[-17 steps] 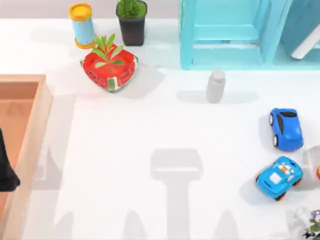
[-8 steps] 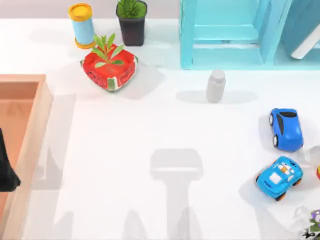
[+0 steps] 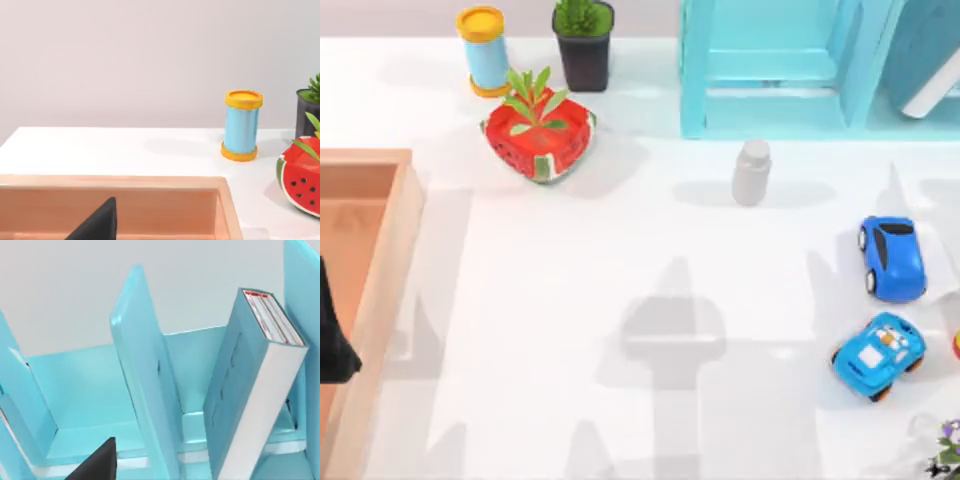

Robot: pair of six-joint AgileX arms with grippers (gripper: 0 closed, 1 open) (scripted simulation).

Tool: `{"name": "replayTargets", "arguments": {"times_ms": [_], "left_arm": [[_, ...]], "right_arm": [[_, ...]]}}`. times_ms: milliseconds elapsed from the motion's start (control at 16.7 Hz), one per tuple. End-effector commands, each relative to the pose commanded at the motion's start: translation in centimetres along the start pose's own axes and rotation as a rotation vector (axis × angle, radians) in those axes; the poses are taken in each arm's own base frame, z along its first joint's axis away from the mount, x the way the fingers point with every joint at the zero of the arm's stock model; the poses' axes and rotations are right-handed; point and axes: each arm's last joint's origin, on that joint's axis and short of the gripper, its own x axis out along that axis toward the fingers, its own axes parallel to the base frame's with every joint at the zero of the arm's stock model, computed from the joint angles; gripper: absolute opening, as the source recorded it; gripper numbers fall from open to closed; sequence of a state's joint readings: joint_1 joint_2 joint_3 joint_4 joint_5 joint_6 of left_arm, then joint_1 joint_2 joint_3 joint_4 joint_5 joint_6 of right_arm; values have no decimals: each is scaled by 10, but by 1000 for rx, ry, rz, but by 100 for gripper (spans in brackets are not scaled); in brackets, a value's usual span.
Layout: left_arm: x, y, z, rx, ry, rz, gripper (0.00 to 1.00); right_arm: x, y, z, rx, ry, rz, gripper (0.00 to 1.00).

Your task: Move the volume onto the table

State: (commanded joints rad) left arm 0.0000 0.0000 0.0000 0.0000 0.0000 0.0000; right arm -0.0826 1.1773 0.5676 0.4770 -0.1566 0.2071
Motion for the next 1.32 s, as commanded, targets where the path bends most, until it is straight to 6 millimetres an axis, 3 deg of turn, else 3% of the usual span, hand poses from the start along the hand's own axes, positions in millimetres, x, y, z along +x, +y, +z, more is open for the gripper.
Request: {"name": "replayTargets", "arguments": {"times_ms": [240, 480, 720, 1080, 1320], "left_arm": [[0, 0, 0, 0, 0, 0, 100], [0, 0, 0, 0, 0, 0, 100], [0, 0, 0, 0, 0, 0, 100], [0, 0, 0, 0, 0, 0, 100], [0, 0, 0, 0, 0, 0, 100]], "right_arm": [[81, -26, -26, 86, 90, 2, 100], [127, -49, -59, 156, 139, 1, 100], [139, -58, -79, 189, 174, -7, 100], [141, -55, -73, 186, 164, -1, 100], [167, -56, -66, 189, 169, -5, 100]]}}
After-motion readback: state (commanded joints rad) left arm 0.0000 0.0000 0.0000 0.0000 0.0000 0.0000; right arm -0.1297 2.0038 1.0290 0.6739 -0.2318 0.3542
